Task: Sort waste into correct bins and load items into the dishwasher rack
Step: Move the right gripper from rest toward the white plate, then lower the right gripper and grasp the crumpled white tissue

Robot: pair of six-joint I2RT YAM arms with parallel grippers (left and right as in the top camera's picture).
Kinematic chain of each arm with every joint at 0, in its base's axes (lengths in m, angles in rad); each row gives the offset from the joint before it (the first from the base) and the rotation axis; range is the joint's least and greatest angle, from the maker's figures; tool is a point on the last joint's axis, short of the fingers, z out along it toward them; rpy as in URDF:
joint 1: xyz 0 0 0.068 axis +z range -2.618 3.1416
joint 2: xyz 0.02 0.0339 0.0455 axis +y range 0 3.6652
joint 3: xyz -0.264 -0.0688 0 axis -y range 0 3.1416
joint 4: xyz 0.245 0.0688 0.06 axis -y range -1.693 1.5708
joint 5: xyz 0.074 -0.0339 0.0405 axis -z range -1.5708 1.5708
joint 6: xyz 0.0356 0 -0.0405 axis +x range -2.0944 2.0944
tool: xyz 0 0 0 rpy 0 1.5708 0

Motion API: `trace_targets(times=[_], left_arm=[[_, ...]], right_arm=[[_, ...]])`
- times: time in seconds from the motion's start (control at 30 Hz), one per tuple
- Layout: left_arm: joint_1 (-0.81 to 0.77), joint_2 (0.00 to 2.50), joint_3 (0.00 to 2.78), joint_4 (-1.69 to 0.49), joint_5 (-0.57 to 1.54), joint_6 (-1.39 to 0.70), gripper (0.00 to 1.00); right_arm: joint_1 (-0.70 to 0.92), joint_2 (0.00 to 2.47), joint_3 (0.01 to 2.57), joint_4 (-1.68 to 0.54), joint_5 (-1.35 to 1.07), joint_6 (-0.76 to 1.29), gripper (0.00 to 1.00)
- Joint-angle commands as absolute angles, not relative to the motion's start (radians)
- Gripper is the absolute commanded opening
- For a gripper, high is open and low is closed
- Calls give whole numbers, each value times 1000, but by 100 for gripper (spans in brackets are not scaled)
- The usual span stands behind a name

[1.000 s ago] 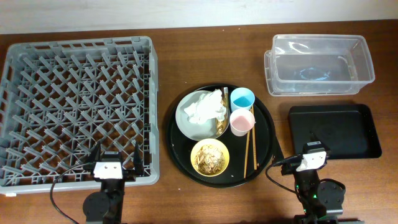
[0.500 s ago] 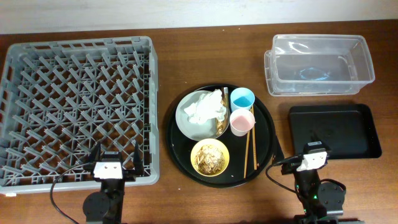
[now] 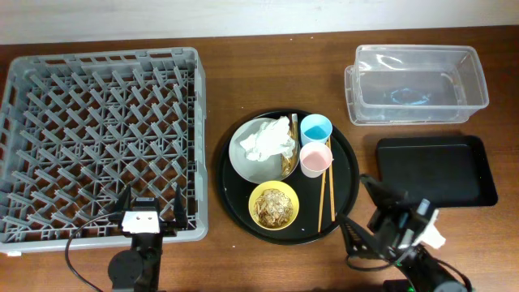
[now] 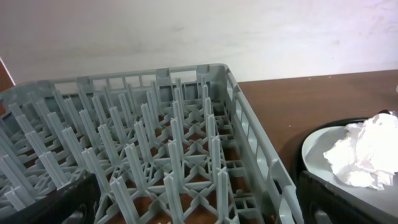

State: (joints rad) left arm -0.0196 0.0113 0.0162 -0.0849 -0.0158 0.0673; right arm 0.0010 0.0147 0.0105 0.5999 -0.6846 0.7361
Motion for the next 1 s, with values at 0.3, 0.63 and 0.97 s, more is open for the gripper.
trace_targets(times=[0.3, 0.63, 0.97], left_arm=[[-23, 12, 9, -83, -23, 83, 99], [-23, 12, 9, -83, -23, 83, 99], [-23, 12, 9, -83, -23, 83, 99]], right_arm=[[7, 465, 829, -128, -560, 401, 99], [300, 1337, 1917, -1166, -345, 57, 99], [590, 1739, 2024, -1133, -404, 61, 99]])
